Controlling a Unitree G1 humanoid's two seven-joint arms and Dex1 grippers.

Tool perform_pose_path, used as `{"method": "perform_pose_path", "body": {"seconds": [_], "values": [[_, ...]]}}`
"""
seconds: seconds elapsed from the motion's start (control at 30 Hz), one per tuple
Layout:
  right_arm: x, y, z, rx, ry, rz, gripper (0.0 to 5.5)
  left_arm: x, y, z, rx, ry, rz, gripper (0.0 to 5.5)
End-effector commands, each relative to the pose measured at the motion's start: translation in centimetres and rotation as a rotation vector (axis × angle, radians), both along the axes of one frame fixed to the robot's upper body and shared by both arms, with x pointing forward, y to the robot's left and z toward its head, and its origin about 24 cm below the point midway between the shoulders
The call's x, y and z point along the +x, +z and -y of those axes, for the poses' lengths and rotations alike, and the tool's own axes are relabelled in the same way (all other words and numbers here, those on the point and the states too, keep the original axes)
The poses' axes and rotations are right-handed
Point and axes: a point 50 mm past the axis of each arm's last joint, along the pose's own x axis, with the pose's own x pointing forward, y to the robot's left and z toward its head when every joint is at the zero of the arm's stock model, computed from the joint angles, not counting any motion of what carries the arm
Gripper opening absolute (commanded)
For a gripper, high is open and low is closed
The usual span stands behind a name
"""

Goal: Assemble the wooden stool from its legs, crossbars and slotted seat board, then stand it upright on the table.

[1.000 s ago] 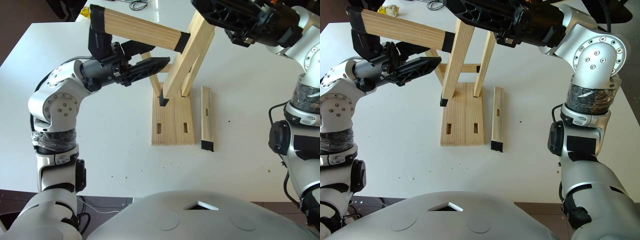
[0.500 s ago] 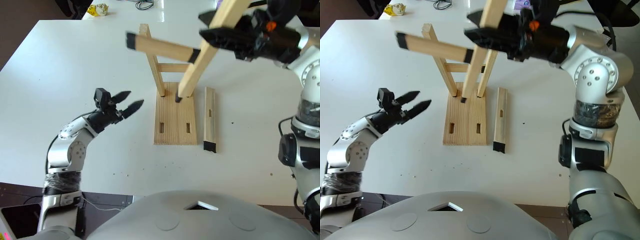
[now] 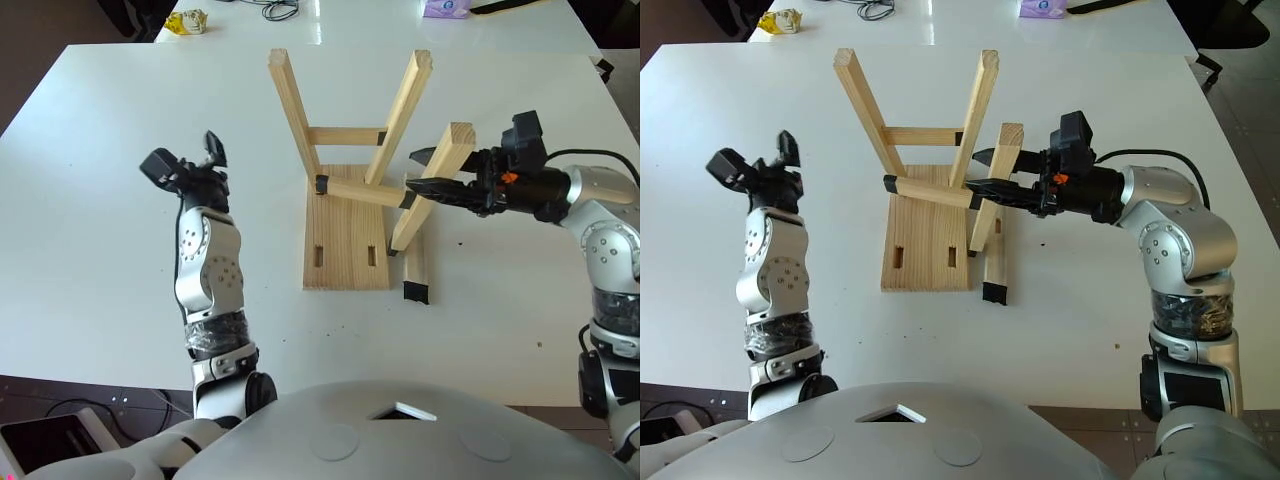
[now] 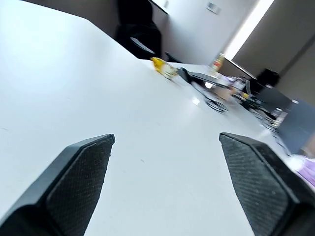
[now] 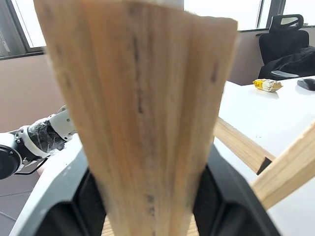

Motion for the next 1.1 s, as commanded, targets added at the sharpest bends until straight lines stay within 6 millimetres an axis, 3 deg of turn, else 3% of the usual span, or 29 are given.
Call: {"method": "perform_pose_path", "body": {"seconds": [0.03,0.2,0.57,1.1], "values": [[-0.8,2.0,-1.9,0.036,0.095,0.115,2.00,0.4,-1.3,4.0,-0.121,-0.026,-0.096,3.95],[-1.4,3.1,-2.4,0.039,0.141,0.166,2.00,0.6,-0.4,2.9,-0.159,0.048,-0.076,3.95],[-1.8,-0.4,-2.2,0.032,0.096,0.053,2.00,1.5,0.0,4.2,-0.217,-0.074,-0.035,3.95],[-1.3,-1.4,-2.7,-0.014,0.130,0.082,2.00,1.1,-0.3,4.8,-0.261,-0.143,-0.042,3.95]]}}
